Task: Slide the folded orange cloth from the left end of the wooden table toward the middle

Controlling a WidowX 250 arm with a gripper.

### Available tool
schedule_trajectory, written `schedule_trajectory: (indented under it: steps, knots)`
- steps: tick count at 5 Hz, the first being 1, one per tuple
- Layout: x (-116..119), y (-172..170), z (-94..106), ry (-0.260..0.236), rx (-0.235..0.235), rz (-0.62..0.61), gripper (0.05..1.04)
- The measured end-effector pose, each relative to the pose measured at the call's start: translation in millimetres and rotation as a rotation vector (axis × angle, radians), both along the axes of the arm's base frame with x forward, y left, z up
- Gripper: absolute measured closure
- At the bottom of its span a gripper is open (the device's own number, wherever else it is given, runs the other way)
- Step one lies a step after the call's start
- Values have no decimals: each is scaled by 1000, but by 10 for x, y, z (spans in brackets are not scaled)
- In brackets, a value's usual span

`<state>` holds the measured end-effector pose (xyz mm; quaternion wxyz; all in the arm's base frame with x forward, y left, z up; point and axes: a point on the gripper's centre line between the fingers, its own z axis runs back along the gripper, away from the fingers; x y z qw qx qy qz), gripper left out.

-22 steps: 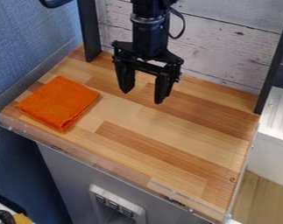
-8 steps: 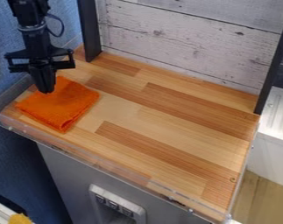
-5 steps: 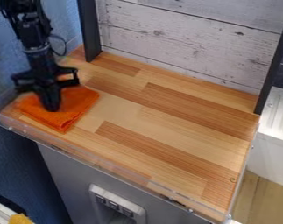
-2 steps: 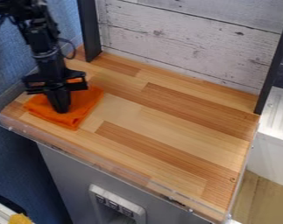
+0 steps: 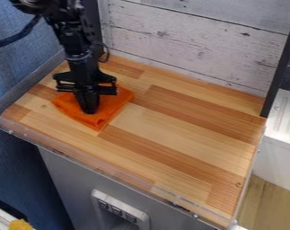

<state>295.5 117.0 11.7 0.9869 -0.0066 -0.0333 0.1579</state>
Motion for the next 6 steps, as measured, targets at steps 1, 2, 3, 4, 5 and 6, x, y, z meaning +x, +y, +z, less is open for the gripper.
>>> schedule_trajectory:
  steps: [1,2,3,4,5,6]
  knots:
    - [68,-138,-13,5,19,-90,1021]
    - [125,-227,-18,15,38,-163,1021]
    - [180,-299,-21,38,45,-220,1021]
    - [217,-359,-22,67,43,-266,1005]
    - [243,-440,21,105,31,-316,859]
    - [209,-551,70,152,6,-337,608]
